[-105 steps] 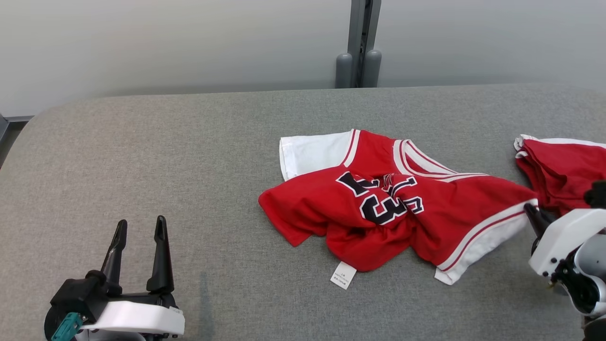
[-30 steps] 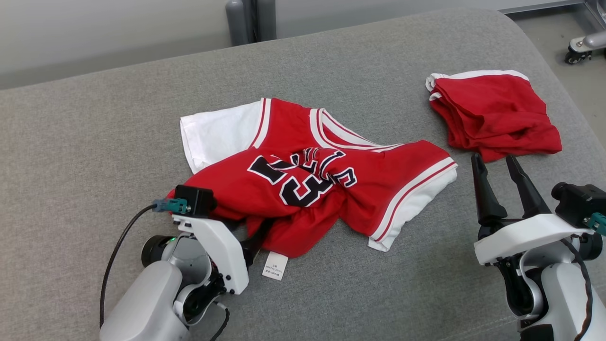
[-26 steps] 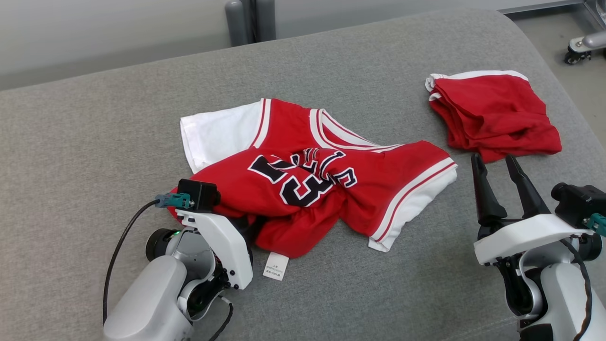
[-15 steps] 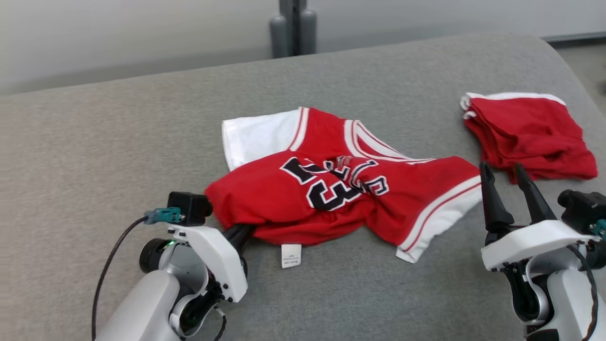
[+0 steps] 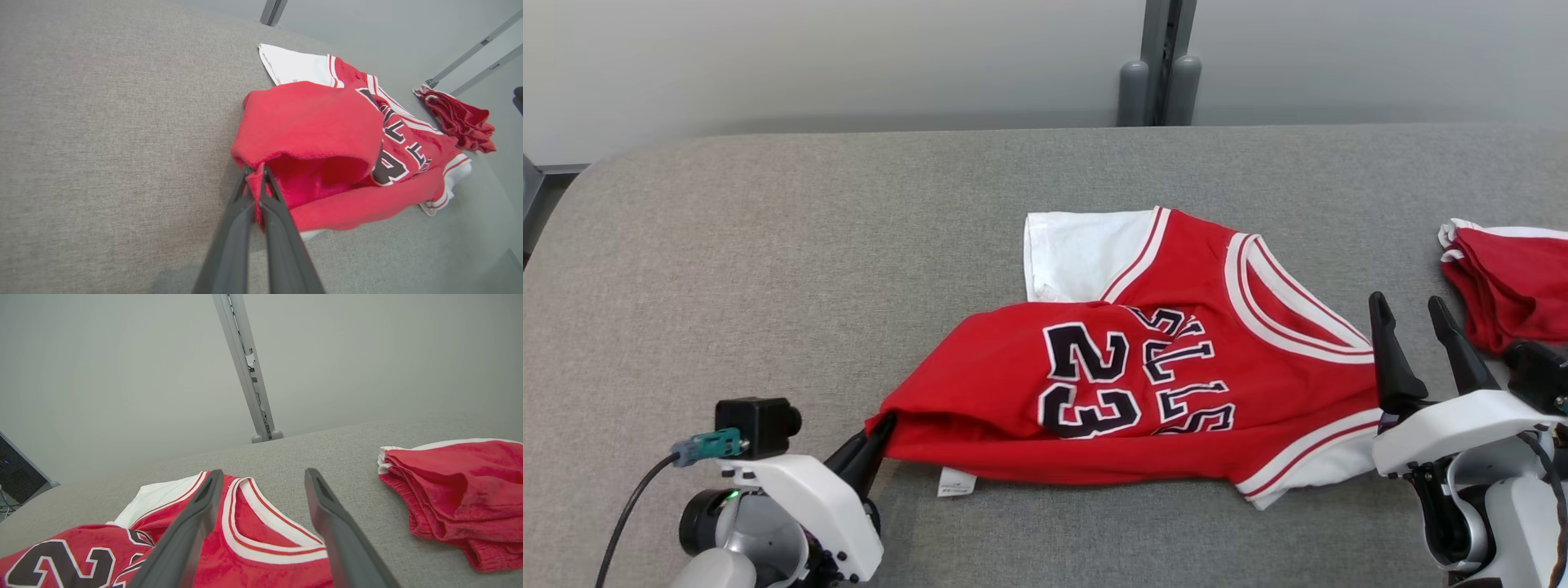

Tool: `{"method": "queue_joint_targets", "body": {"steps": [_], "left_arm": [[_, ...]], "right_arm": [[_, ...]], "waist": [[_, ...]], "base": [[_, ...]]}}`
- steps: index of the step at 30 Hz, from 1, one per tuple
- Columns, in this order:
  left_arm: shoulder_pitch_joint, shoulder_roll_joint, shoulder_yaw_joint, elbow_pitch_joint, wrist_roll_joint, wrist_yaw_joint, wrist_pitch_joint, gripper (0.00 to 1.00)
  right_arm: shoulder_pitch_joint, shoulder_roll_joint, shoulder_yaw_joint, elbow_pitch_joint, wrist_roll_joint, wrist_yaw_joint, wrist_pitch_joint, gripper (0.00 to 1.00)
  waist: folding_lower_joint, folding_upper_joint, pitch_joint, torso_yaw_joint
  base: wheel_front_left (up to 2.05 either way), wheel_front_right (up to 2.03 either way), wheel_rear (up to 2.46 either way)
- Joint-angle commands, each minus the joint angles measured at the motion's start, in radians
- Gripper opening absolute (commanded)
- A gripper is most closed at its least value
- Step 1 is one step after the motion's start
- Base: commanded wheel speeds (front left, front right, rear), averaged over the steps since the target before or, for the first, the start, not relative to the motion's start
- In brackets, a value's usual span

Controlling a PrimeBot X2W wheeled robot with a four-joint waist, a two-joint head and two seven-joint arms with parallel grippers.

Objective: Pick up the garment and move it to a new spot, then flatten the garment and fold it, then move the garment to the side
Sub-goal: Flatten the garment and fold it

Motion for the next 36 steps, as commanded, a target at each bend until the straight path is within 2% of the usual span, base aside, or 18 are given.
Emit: {"method": "queue_joint_targets", "body": {"steps": [1,6,12,15,16,17,21,27,33,36], "left_arm": [[0.009,0.009,0.010,-0.003,-0.004,0.008,-0.006,0.00],[0.059,0.031,0.029,-0.013,-0.014,0.039,0.001,0.00],[0.094,0.036,0.022,0.028,-0.022,0.044,0.010,0.00],[0.111,0.035,0.022,0.055,-0.022,0.050,0.004,0.09],[0.113,0.035,0.020,0.060,-0.025,0.051,0.007,0.37],[0.115,0.038,0.020,0.064,-0.025,0.053,0.007,1.00],[0.133,0.046,0.033,0.064,-0.037,0.056,-0.001,1.00],[0.154,0.088,0.095,0.004,-0.020,0.088,-0.063,1.00],[0.143,0.104,0.136,-0.092,0.034,0.117,-0.169,1.00],[0.122,0.084,0.162,-0.140,0.067,0.115,-0.283,1.00]], "right_arm": [[0.010,-0.008,-0.006,-0.003,-0.004,0.000,0.003,1.00],[0.016,-0.007,-0.012,-0.003,-0.008,0.000,0.012,1.00],[0.018,-0.003,-0.011,-0.002,-0.013,0.000,0.025,1.00],[0.018,-0.005,-0.017,0.001,-0.017,0.000,0.027,1.00],[0.019,-0.005,-0.018,0.001,-0.017,0.000,0.027,1.00],[0.020,-0.005,-0.017,0.002,-0.017,0.000,0.029,1.00],[0.022,-0.004,-0.016,0.002,-0.018,0.000,0.034,1.00],[0.037,-0.008,-0.023,-0.006,-0.022,0.000,0.032,1.00],[0.042,-0.010,-0.016,-0.025,-0.025,0.000,0.015,1.00],[0.051,-0.016,-0.007,-0.044,-0.023,0.000,0.002,1.00]], "waist": [[0.0000,-0.0001,-0.003,0.008],[0.0000,-0.0001,-0.005,0.019],[0.0000,-0.0001,-0.003,0.010],[0.0000,-0.0001,-0.004,-0.002],[0.0000,-0.0001,-0.005,-0.005],[0.0000,-0.0001,-0.006,-0.008],[0.0000,-0.0001,-0.012,-0.019],[0.0000,-0.0001,-0.026,-0.026],[0.0000,-0.0001,-0.049,-0.033],[0.0000,-0.0001,-0.062,-0.040]], "base": [[0.00,0.00,0.00],[0.00,0.00,0.00],[0.00,0.00,0.00],[0.00,0.00,0.00],[0.00,0.00,0.00],[0.00,0.00,0.00],[0.00,0.00,0.00],[0.00,0.00,0.00],[0.00,0.00,0.00],[0.00,0.00,0.00]]}}
